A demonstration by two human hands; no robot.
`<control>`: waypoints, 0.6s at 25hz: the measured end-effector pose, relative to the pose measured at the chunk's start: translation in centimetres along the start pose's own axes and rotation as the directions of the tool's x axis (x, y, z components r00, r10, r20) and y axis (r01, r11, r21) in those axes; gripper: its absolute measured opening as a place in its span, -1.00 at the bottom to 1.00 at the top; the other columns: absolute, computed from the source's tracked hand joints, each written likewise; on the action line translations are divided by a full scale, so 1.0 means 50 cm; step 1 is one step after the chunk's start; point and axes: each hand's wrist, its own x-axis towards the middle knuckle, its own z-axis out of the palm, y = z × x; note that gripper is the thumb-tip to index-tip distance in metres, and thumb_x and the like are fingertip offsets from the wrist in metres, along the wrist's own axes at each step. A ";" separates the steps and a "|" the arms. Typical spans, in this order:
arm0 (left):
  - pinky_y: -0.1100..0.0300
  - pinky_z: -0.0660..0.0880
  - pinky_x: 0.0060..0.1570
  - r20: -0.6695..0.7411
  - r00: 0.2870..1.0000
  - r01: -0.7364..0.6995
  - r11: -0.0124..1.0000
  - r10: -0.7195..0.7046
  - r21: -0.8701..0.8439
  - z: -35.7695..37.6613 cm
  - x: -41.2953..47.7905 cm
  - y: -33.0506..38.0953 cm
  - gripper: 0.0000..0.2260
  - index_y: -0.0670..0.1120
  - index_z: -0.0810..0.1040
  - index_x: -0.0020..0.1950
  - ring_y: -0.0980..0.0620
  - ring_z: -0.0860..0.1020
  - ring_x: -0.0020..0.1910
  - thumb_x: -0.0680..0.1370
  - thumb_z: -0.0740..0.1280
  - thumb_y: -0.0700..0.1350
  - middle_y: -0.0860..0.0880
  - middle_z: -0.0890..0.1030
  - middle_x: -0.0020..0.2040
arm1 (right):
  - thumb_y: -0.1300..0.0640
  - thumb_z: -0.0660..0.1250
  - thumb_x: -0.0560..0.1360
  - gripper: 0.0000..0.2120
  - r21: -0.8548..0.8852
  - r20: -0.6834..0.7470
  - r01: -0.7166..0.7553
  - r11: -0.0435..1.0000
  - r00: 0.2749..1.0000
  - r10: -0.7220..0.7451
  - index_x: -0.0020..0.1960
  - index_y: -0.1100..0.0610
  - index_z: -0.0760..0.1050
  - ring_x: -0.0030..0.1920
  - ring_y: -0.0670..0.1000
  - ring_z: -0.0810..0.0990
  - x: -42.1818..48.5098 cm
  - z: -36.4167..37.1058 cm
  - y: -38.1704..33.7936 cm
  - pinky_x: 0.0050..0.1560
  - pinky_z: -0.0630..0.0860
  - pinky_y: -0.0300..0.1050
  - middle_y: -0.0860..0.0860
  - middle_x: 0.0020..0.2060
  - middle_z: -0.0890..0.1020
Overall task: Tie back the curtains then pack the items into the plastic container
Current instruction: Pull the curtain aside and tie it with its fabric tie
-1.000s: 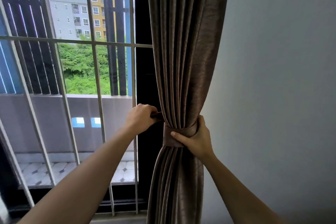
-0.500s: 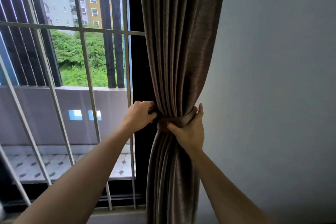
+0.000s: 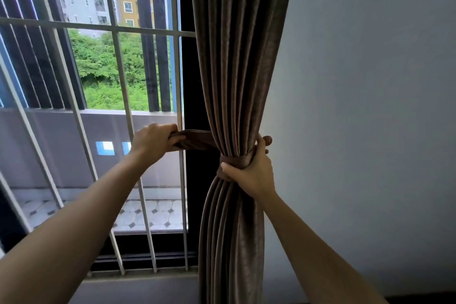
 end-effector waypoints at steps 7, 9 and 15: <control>0.13 0.40 -0.30 0.155 0.985 0.073 0.997 -0.070 -0.013 -0.001 -0.007 -0.010 -0.73 -0.13 0.60 -0.10 -0.18 0.54 -0.26 0.53 0.31 0.08 -0.11 0.55 -0.27 | -0.04 0.56 0.27 -0.08 0.027 0.201 0.010 1.000 0.979 -0.015 0.46 -0.01 0.11 0.22 -0.06 0.47 -0.013 -0.017 0.004 0.30 0.47 -0.02 -0.03 0.32 0.44; 0.16 0.37 -0.33 0.229 0.973 0.049 0.995 -0.027 -0.091 -0.010 -0.024 -0.007 -0.75 -0.13 0.59 -0.19 -0.12 0.51 -0.31 0.51 0.34 0.04 -0.06 0.50 -0.36 | -0.04 0.55 0.29 -0.15 0.000 0.220 0.025 1.000 0.975 -0.024 0.44 0.00 0.17 0.21 -0.09 0.44 -0.015 -0.028 0.008 0.32 0.45 0.00 -0.04 0.32 0.43; 0.38 0.33 -0.42 0.356 0.924 -0.052 0.969 0.138 -0.241 -0.061 -0.127 0.091 -0.64 0.06 0.40 -0.50 0.22 0.44 -0.51 0.48 0.40 -0.03 0.13 0.46 -0.58 | -0.22 0.48 0.29 -0.12 -0.228 0.169 0.073 0.971 0.985 -0.034 0.48 -0.03 0.18 0.26 0.03 0.36 -0.013 -0.015 0.014 0.33 0.38 -0.04 0.04 0.27 0.34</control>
